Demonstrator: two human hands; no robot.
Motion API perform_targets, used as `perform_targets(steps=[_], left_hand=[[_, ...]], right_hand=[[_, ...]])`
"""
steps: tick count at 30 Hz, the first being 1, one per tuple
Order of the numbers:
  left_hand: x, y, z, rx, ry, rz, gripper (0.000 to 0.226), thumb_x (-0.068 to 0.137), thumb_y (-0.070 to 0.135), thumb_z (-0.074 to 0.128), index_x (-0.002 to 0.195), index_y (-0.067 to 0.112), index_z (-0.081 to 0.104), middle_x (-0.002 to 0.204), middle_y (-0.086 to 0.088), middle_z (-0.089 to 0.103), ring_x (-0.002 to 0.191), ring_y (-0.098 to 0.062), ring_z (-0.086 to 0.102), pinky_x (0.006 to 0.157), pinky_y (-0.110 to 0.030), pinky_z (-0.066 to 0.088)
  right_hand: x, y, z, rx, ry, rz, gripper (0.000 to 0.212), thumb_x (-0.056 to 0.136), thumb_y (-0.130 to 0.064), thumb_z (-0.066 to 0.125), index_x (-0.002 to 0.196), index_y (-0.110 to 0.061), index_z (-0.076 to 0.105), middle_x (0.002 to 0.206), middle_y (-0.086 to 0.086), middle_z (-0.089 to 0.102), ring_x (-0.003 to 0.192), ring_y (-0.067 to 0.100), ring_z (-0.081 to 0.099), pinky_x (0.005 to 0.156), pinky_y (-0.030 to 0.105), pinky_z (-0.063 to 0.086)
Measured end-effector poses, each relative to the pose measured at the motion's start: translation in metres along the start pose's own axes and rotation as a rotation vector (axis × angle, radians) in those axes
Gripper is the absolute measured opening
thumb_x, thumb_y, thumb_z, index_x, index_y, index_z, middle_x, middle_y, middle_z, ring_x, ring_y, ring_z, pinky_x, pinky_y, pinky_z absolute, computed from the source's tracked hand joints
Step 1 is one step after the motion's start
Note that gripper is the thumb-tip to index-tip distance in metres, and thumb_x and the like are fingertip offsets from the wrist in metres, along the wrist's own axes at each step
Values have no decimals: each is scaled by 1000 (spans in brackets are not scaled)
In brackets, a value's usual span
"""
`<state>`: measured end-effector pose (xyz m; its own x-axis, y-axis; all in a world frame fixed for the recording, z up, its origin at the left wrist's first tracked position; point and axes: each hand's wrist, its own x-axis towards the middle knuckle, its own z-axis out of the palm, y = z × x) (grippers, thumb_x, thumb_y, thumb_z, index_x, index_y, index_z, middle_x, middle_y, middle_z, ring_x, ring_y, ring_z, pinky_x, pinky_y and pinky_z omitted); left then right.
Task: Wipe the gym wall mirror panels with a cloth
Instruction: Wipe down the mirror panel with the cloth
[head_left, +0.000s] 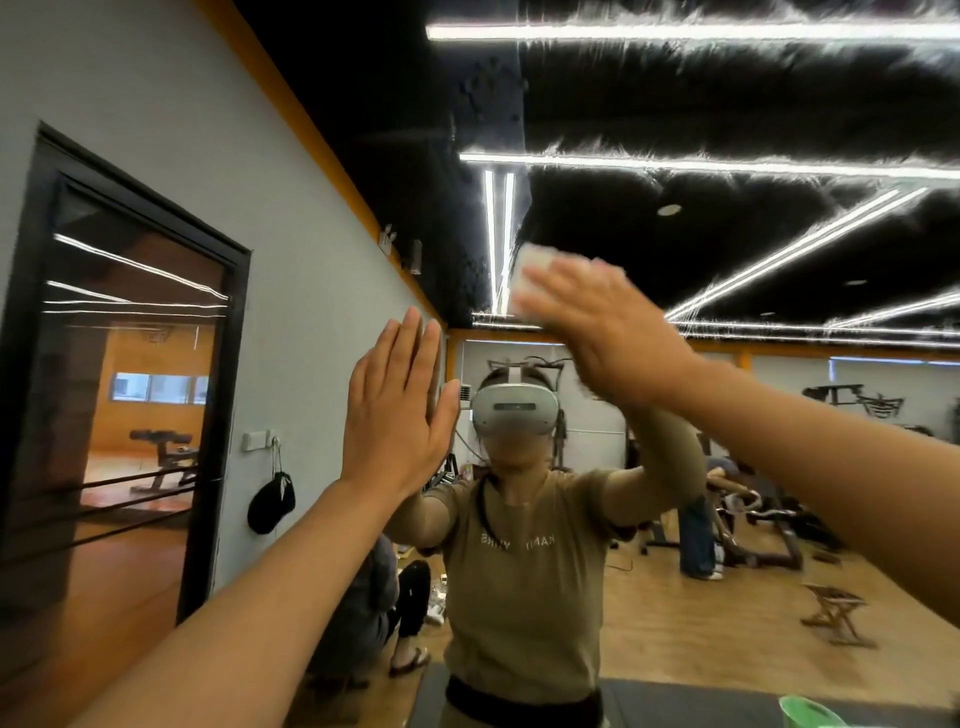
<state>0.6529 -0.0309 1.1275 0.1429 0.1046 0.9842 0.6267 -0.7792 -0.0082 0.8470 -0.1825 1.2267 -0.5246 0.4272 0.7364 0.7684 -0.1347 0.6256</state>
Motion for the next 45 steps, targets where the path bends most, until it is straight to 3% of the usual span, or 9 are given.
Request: perform_targets(steps=[6, 14, 21, 25, 30, 34, 38, 42, 45], left_hand=[[0, 3, -4, -5, -14, -14, 69, 100, 51, 26, 159, 21, 7, 166, 0, -1, 151, -15, -7, 112, -18, -24], [2, 6, -12, 5, -93, -42, 84, 94, 66, 31, 159, 21, 2, 167, 1, -6, 152, -17, -9, 114, -26, -15], [2, 9, -24, 64, -163, -33, 100, 86, 78, 36, 159, 20, 1, 167, -2, -6, 153, -22, -6, 115, -31, -7], [1, 9, -26, 63, -182, -41, 104, 82, 81, 35, 159, 20, 1, 167, -1, -6, 153, -21, -7, 115, -32, -6], [3, 12, -28, 59, -196, -58, 105, 80, 81, 38, 159, 20, 2, 167, -2, -6, 153, -22, -6, 114, -32, -6], [4, 13, -29, 41, -209, -69, 106, 79, 81, 38, 159, 20, 3, 167, -1, -6, 153, -22, -6, 114, -32, -5], [5, 15, -29, 17, -210, -83, 106, 78, 80, 39, 159, 20, 4, 167, -1, -5, 153, -22, -6, 116, -34, -2], [4, 15, -28, 5, -207, -96, 105, 80, 78, 43, 159, 21, 5, 167, 0, -6, 153, -22, -6, 118, -37, 0], [4, 16, -27, 5, -207, -104, 103, 82, 75, 46, 159, 21, 4, 167, 0, -7, 153, -21, -7, 119, -38, 0]], right_hand=[[1, -27, 19, 26, 168, 261, 66, 90, 3, 57, 149, -21, 41, 158, 5, 34, 150, 30, 19, 123, 45, 3], [-173, -146, 58, 11, -206, -196, 67, 92, -20, 40, 156, -27, 24, 165, 0, 15, 152, 25, 12, 121, 48, 12], [-194, -125, 44, -57, -334, -499, 67, 89, -18, 40, 154, -29, 30, 163, -3, 22, 151, 20, 16, 123, 43, 6], [-140, -74, 21, -30, -205, -245, 89, 75, 5, 54, 153, -29, 30, 163, -1, 22, 152, 23, 14, 123, 46, 12], [-84, -11, -12, 8, 1, 199, 60, 95, -6, 50, 150, -23, 35, 159, 8, 31, 149, 31, 19, 121, 51, 11], [-102, -28, 1, 10, 96, 278, 63, 93, -1, 55, 150, -19, 35, 159, 9, 31, 150, 32, 17, 124, 46, 5], [-171, -71, 21, 10, -4, 165, 84, 83, 8, 62, 154, -22, 29, 163, 5, 22, 152, 29, 12, 122, 53, 12], [-248, -94, 29, -26, -163, -111, 74, 85, -3, 40, 155, -22, 27, 162, 4, 25, 151, 28, 17, 120, 51, 18], [-265, -81, 22, -74, -239, -252, 70, 87, -7, 40, 154, -24, 30, 162, 2, 26, 151, 24, 18, 124, 45, 7]])
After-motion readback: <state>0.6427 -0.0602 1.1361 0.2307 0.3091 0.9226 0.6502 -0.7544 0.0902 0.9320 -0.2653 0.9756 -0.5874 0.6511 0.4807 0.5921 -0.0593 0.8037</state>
